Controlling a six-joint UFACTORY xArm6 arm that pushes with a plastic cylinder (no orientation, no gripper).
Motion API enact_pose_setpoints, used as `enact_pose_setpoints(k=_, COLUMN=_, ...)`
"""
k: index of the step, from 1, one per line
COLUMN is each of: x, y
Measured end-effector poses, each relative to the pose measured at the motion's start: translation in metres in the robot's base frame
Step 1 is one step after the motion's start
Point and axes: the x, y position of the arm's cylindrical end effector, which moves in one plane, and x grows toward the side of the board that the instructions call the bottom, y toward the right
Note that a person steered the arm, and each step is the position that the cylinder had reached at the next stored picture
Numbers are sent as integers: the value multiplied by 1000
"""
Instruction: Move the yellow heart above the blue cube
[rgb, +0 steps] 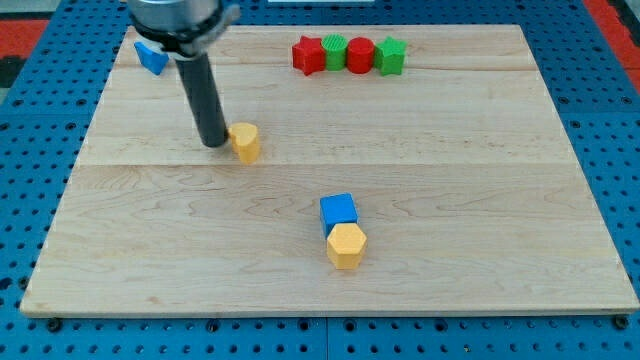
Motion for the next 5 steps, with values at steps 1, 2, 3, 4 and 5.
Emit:
enact_pose_setpoints(k=1, x=28, y=41)
enact_pose_setpoints(k=2, x=12, y=32)
enact_pose_setpoints(k=3, x=-25, y=20)
enact_pose_setpoints(k=4, x=-47, y=31)
enact_pose_setpoints(k=5, x=-64, y=-3)
